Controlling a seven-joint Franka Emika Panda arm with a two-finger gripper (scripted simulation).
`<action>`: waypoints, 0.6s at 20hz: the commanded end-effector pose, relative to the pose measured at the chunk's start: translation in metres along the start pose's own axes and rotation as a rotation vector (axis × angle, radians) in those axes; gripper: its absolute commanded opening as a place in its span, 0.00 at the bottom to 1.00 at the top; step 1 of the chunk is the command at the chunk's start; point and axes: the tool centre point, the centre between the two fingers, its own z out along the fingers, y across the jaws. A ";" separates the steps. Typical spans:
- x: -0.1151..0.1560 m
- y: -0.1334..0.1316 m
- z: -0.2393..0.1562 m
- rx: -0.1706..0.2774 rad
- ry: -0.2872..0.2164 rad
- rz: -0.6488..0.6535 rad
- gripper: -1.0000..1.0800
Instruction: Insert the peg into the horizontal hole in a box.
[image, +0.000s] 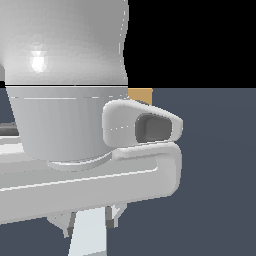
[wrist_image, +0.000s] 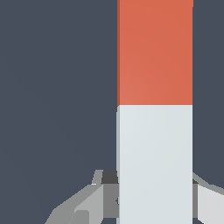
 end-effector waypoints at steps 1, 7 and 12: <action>0.025 0.002 -0.006 -0.002 -0.001 0.027 0.00; 0.083 0.008 -0.019 -0.002 -0.001 0.089 0.00; 0.128 0.016 -0.029 -0.002 -0.001 0.138 0.00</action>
